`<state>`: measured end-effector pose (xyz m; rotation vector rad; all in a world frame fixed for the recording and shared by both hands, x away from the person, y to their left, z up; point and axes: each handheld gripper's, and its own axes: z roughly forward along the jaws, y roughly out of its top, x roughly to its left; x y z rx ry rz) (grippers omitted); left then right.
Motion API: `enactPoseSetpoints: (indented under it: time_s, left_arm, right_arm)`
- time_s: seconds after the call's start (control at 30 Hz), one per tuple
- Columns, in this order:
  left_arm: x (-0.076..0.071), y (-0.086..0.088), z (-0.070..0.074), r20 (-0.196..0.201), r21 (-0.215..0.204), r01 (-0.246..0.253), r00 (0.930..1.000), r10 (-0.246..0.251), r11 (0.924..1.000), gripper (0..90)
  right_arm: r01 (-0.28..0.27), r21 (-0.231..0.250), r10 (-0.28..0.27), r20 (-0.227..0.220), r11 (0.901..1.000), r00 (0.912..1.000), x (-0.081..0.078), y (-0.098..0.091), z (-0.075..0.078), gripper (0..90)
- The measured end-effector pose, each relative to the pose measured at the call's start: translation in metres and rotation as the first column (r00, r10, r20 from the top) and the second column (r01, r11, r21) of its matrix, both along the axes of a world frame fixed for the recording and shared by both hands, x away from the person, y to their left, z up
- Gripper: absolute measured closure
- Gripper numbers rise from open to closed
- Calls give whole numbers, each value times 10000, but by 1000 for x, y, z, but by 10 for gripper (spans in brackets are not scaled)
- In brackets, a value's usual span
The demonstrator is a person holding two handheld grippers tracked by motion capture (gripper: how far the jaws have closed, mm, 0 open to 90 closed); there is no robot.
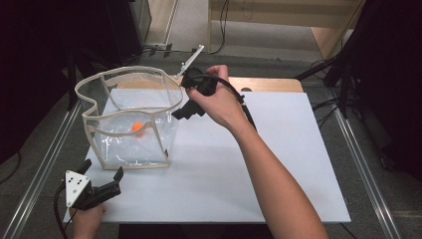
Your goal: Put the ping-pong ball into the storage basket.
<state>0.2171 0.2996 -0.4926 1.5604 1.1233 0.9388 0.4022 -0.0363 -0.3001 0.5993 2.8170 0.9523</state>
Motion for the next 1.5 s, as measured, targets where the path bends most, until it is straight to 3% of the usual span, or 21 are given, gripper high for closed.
enactPoseSetpoints:
  time_s: [0.7,1.5]
  left_arm:
    - [0,-1,0,-5,40,-24,10000,24,10000,0]
    - [-1,-1,0,-16,84,-40,10000,40,10000,0]
  right_arm:
    - [277,71,-277,-20,9996,9996,-15,-27,-22,0]
    - [372,105,-372,41,9993,9993,-34,-42,-52,0]
